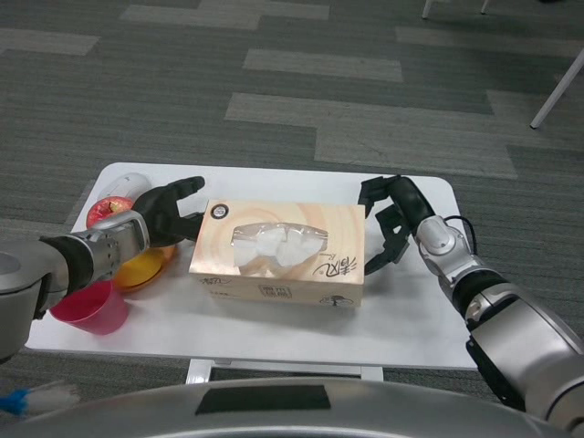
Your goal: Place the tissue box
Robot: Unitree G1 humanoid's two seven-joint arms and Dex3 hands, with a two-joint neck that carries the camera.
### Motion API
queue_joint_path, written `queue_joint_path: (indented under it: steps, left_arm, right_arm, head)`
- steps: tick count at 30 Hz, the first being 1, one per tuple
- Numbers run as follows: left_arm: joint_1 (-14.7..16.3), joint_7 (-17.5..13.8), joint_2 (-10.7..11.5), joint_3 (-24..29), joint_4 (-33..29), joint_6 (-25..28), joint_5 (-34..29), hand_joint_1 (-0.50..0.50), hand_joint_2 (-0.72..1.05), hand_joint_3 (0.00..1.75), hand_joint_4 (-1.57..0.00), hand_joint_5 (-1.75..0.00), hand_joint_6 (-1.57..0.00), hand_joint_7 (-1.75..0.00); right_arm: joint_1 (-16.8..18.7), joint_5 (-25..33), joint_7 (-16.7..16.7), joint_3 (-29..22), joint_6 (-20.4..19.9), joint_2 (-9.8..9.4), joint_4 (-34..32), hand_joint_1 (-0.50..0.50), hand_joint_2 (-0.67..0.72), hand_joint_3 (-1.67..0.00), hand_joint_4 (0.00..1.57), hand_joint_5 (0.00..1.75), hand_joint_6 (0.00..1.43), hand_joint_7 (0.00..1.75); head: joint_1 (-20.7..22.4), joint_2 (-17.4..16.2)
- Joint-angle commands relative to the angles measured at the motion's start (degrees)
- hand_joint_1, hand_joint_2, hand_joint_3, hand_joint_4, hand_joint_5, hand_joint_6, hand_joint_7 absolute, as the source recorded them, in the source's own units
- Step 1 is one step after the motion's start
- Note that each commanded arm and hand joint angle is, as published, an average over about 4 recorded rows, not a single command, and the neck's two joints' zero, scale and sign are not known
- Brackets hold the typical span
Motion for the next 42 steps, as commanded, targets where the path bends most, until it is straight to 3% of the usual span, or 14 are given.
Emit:
queue_joint_path:
  steps: [1,4,7,10,14,18,26,42]
  left_arm:
    - [2.1,1.3,-1.0,1.5,0.3,-1.3,-7.1,0.5,1.05,0.09,-0.07,-0.77,0.0,-0.12]
    - [2.1,2.2,-0.6,2.3,0.7,-1.5,-4.4,0.5,1.05,0.09,0.0,-0.62,0.0,-0.03]
    - [2.1,2.7,-0.2,4.0,0.9,-1.7,-0.7,0.5,1.05,0.09,0.0,-0.64,0.0,0.0]
    - [2.2,3.0,0.2,5.6,0.9,-2.0,2.2,0.5,1.05,0.13,0.0,-0.72,0.0,0.0]
    - [2.5,3.2,0.6,7.4,0.9,-2.3,4.9,0.5,1.05,0.17,0.0,-0.82,0.0,0.0]
    - [3.1,3.2,0.7,9.2,0.9,-2.9,6.9,0.5,1.05,0.17,0.0,-0.92,0.0,0.0]
    - [5.3,3.2,1.2,16.0,0.9,-3.9,11.0,0.5,1.05,0.22,0.0,-0.92,0.0,0.0]
    - [8.8,3.0,1.7,28.1,0.9,-5.3,20.1,0.5,1.05,0.26,0.0,-0.92,0.0,0.0]
  right_arm:
    - [-0.5,0.8,1.7,-1.1,-0.4,0.15,0.2,-0.38,-0.29,-0.48,1.31,0.58,1.14,1.1]
    - [-0.3,0.7,3.2,-1.5,-0.5,-0.8,0.1,-0.38,-0.29,-0.46,1.01,0.17,0.91,0.8]
    - [0.3,0.6,4.7,-2.5,-0.5,-1.57,-0.2,-0.39,-0.29,-0.4,0.65,0.0,0.64,0.58]
    - [0.8,0.5,5.9,-3.2,-0.6,-2.25,-0.6,-0.42,-0.29,-0.4,0.37,0.0,0.44,0.45]
    - [1.0,0.4,6.7,-3.4,-0.6,-2.71,-1.0,-0.42,-0.29,-0.4,0.19,0.0,0.27,0.31]
    - [1.4,0.3,7.2,-4.1,-0.6,-2.93,-1.1,-0.42,-0.29,-0.36,0.11,0.0,0.2,0.28]
    - [1.8,0.3,9.0,-6.4,-0.6,-4.2,-1.5,-0.42,-0.29,-0.32,0.03,0.0,0.14,0.21]
    - [4.2,0.1,12.1,-12.9,-0.7,-5.87,-2.9,-0.46,-0.29,-0.36,0.0,0.0,0.07,0.21]
  head:
    - [0.6,0.0]
    - [0.9,-0.2]
    - [0.7,-0.2]
    - [0.7,-0.1]
    - [0.7,-0.1]
    - [0.8,-0.1]
    - [1.2,-0.2]
    - [1.3,-0.7]
